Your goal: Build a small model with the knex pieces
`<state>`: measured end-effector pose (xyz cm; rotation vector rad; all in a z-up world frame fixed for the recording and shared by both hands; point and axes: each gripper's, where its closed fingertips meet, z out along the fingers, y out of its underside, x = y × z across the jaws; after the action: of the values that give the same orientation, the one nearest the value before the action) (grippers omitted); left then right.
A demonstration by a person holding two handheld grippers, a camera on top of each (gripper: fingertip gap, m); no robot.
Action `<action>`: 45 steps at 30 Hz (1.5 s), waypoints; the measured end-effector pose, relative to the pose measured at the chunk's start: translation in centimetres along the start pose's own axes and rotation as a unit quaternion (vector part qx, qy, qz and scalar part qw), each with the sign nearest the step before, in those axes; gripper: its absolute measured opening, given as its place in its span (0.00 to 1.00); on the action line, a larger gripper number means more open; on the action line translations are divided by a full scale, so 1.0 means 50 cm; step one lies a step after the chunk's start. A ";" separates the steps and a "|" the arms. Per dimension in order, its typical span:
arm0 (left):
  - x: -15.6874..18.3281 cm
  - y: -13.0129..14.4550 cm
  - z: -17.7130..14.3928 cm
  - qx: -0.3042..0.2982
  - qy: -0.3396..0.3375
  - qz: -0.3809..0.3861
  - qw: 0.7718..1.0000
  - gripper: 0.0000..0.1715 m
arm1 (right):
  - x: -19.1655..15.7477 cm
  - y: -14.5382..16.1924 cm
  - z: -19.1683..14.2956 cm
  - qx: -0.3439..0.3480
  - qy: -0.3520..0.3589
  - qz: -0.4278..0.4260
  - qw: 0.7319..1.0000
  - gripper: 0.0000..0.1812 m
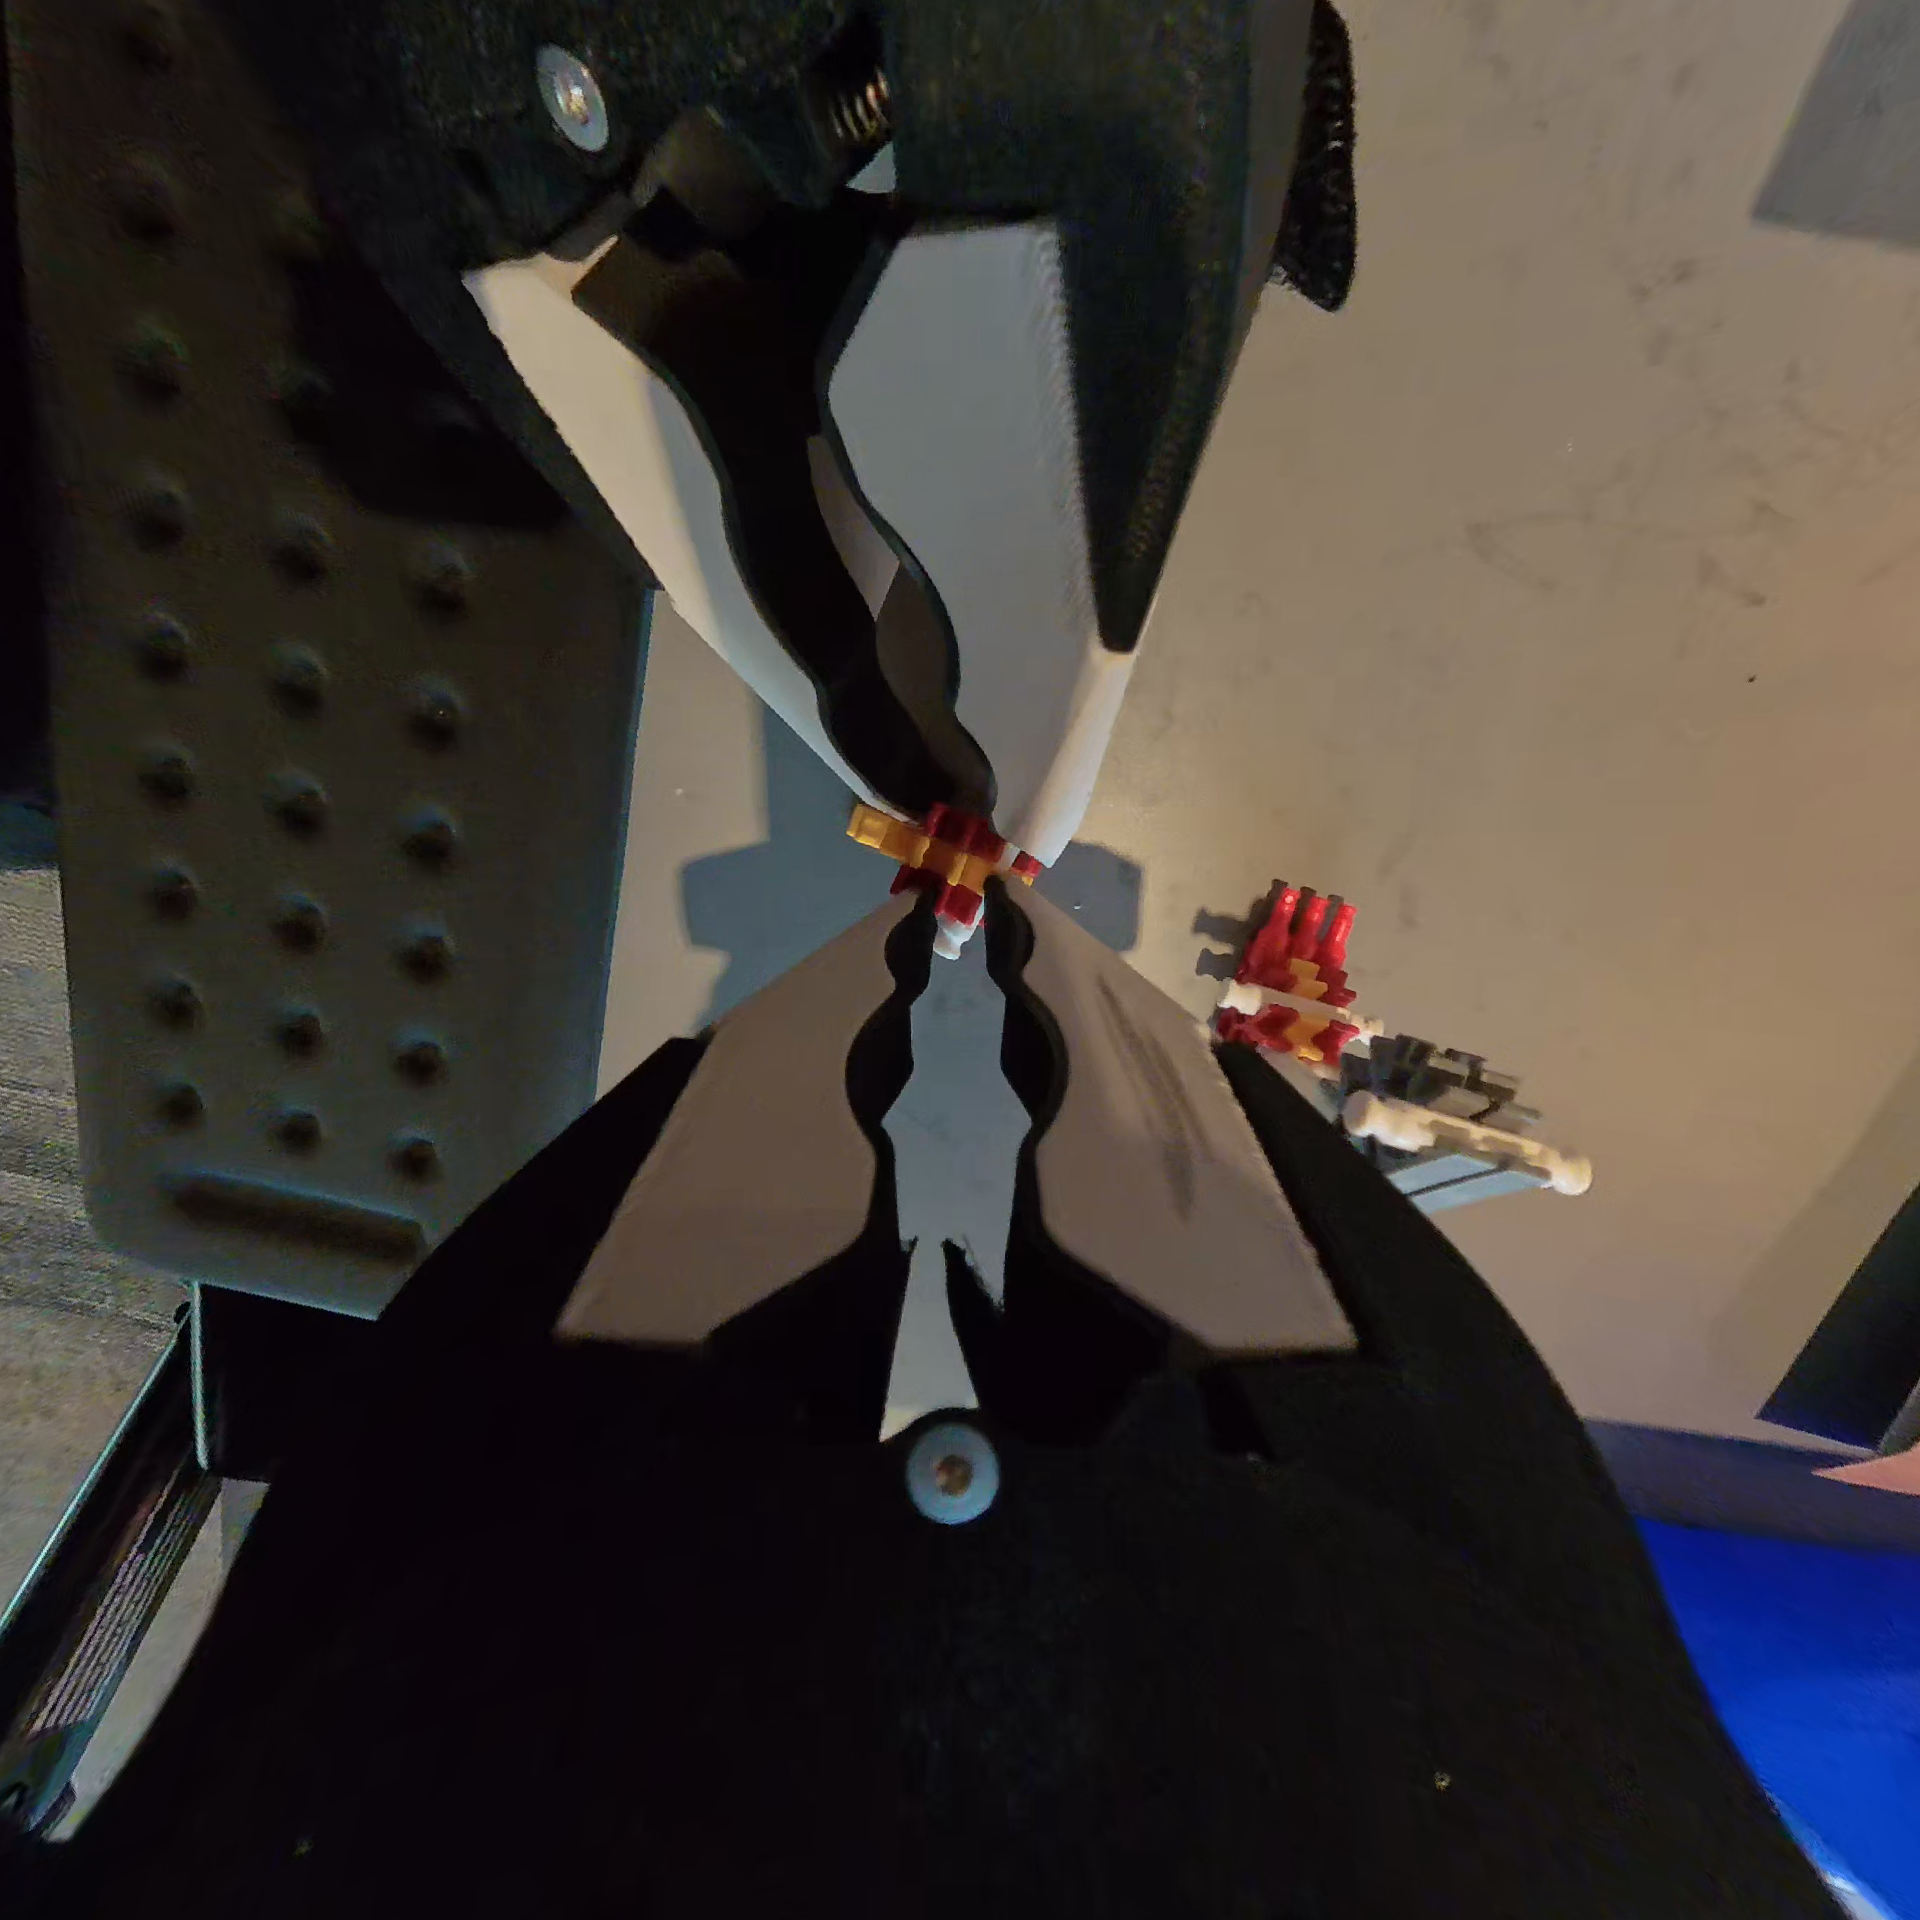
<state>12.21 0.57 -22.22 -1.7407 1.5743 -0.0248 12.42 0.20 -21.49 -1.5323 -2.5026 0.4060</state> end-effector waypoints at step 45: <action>0.002 -0.019 0.008 0.014 -0.023 0.023 0.999 0.12 | -0.008 0.025 -0.015 0.093 0.129 0.092 0.983 0.04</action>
<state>13.21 0.64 -22.04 -1.6714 1.5731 0.0161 13.88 0.49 -21.16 -1.6310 -2.0757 0.4225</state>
